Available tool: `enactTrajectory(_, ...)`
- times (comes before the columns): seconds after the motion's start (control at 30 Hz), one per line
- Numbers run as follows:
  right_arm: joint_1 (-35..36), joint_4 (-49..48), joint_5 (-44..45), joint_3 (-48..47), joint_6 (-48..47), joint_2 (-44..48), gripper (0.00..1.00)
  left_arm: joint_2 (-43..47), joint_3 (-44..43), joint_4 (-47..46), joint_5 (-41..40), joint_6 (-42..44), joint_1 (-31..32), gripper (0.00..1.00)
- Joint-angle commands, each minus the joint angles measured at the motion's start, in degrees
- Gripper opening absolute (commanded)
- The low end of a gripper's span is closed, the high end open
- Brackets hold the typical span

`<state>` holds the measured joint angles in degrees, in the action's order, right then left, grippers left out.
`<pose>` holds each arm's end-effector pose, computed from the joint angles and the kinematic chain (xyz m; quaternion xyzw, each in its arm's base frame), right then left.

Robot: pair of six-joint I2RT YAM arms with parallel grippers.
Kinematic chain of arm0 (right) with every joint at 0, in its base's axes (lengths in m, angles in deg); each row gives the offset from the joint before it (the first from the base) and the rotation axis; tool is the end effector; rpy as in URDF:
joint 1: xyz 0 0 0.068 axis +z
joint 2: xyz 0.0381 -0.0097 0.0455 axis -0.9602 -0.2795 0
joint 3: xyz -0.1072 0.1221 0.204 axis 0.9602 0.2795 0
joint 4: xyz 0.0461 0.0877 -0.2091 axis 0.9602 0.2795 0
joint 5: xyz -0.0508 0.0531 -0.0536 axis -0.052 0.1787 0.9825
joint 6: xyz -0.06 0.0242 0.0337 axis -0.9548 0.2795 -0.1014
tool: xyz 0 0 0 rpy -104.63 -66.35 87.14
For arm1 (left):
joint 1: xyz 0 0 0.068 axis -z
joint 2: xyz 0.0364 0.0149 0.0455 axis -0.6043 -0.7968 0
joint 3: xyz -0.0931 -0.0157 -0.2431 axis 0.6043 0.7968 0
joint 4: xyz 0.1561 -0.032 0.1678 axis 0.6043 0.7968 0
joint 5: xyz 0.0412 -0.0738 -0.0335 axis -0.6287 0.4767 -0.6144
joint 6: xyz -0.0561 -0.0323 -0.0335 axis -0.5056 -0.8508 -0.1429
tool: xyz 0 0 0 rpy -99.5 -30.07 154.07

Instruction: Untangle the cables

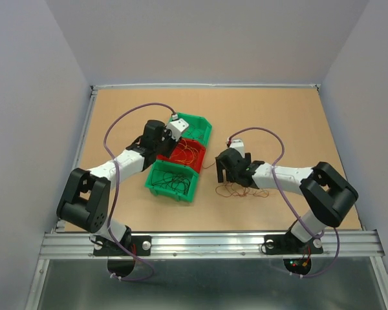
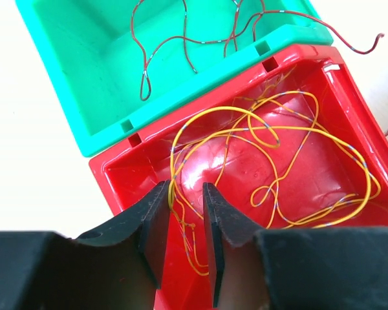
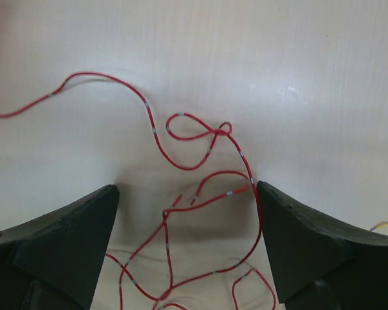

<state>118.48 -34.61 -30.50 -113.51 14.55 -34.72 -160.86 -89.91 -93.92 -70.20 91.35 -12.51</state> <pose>0.2169 0.1765 0.1482 -0.0647 0.9307 -0.0057 0.3599 0.2902 -0.1441 0.2182 0.3821 0.7708 -0.0797 0.5035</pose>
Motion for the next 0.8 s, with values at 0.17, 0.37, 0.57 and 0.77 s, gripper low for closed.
enactTrajectory(0.17, 0.55, 5.91, -0.66, -5.49, 0.43, -2.87, 0.01, 4.19, 2.76, -2.82, -0.14, 0.72, 0.03, 0.39)
enactTrajectory(0.37, 0.64, 4.60, -4.95, -11.36, -6.07, 13.91, 0.00, 5.16, 3.99, -3.88, 1.88, 1.16, 0.03, 0.39)
enactTrajectory(0.57, 0.64, 3.10, -8.48, -22.44, -11.17, 21.14, 0.01, 5.95, 5.05, -5.72, 1.62, 0.99, 0.03, 0.39)
enactTrajectory(0.77, 0.64, 0.65, -9.18, -36.06, -15.47, 16.06, 0.01, 7.09, 5.75, -6.43, 2.76, 0.90, -0.14, 0.39)
